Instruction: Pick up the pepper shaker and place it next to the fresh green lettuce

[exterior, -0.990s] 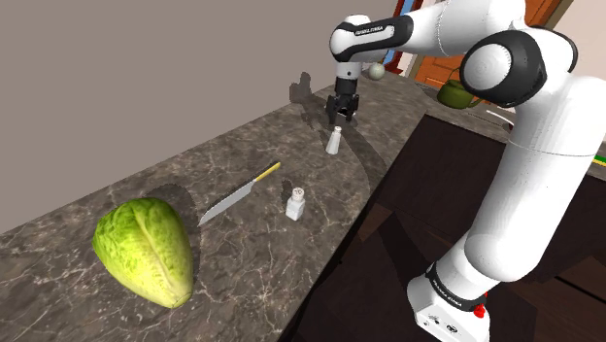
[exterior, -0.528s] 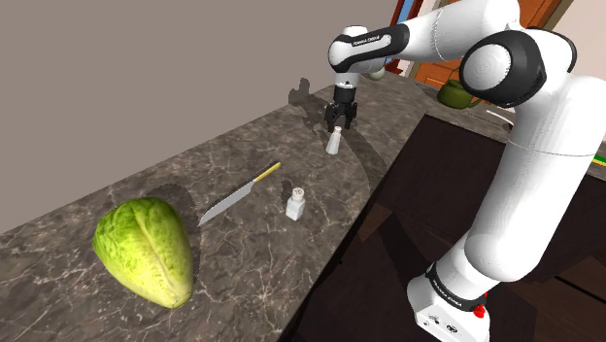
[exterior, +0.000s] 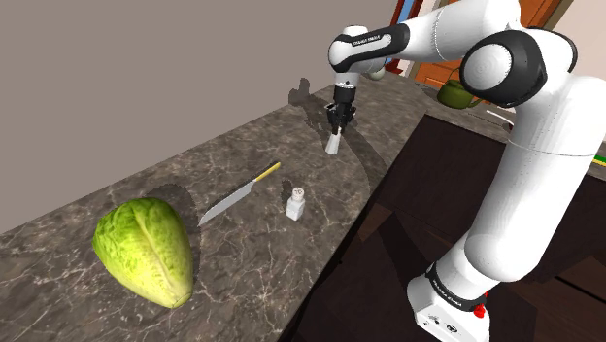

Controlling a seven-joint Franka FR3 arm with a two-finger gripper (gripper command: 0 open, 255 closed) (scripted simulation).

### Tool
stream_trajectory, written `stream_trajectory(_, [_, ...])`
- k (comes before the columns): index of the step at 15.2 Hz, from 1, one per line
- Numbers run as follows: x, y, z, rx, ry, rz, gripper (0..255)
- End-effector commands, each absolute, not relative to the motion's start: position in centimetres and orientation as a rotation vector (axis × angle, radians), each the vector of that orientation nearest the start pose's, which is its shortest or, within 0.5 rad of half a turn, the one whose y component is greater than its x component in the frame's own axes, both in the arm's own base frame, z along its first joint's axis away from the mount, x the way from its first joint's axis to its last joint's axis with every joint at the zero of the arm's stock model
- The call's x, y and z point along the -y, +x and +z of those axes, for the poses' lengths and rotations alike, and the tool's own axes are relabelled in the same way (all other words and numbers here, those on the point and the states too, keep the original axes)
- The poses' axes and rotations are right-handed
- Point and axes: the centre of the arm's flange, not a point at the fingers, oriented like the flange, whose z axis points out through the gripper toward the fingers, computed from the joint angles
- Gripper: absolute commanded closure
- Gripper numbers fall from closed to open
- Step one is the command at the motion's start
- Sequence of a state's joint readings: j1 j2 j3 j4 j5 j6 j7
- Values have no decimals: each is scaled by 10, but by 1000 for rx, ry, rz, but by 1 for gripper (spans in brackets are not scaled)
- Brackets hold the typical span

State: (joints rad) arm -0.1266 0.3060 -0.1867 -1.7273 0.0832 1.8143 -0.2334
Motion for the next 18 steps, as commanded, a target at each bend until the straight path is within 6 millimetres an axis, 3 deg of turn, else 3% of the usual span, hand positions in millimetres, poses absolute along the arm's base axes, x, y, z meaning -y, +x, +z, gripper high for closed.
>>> stream_trajectory(1, [176,591,390,-162,-3043,309,255])
stream_trajectory(7, [176,591,390,-162,-3043,309,255])
stream_trajectory(18, [176,591,448,-162,-3043,309,255])
